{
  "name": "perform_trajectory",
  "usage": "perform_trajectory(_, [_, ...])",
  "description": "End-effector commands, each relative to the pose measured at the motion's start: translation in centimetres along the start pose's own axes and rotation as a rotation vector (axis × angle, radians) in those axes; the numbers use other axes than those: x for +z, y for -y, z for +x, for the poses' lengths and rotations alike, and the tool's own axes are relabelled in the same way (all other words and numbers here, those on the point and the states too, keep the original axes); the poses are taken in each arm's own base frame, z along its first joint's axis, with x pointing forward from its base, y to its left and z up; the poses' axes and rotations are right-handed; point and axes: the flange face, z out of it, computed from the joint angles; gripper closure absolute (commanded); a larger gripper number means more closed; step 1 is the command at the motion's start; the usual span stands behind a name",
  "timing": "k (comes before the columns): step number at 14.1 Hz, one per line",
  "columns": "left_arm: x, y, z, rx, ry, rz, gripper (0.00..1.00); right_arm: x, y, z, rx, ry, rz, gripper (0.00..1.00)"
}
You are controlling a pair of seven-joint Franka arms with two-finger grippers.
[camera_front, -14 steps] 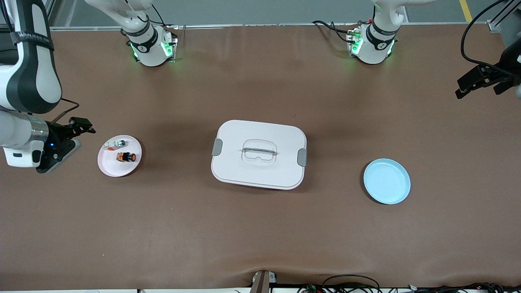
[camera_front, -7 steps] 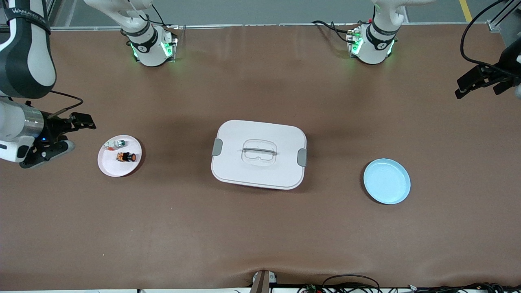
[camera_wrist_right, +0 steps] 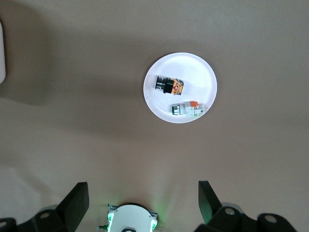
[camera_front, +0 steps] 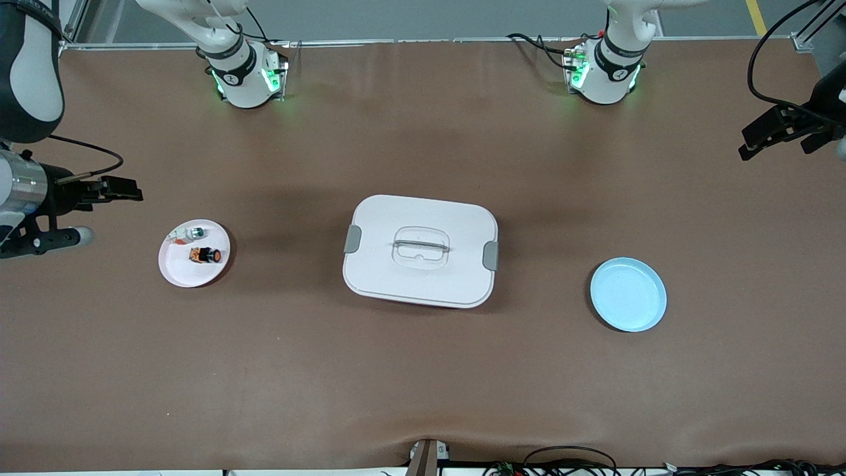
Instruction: Transfer orange switch to right arm and place
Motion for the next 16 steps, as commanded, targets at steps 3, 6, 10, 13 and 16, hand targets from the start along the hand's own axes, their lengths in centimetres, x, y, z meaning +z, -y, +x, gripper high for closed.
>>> perform_trajectory(3, [-0.8, 0.2, -0.4, 0.009, -0.007, 0.005, 0.0, -2.6, 0.9, -2.5, 0.022, -0.018, -0.006, 0.0])
perform_trajectory(6, [-0.8, 0.2, -0.4, 0.009, -0.007, 0.005, 0.0, -3.5, 0.6, -3.7, 0.031, -0.019, -0.004, 0.0])
perform_trajectory(10, [-0.8, 0.3, -0.6, 0.009, 0.005, 0.006, 0.0, -3.7, 0.4, -3.6, 0.035, -0.044, -0.018, 0.0])
perform_trajectory(13, [-1.2, 0.4, -0.8, 0.009, 0.011, 0.007, 0.0, -3.8, 0.6, -3.5, 0.037, -0.048, -0.019, 0.0])
perform_trajectory(16, [-0.8, 0.3, -0.5, 0.011, 0.019, 0.007, 0.0, -4.0, 1.5, -3.3, 0.117, -0.055, -0.018, 0.0])
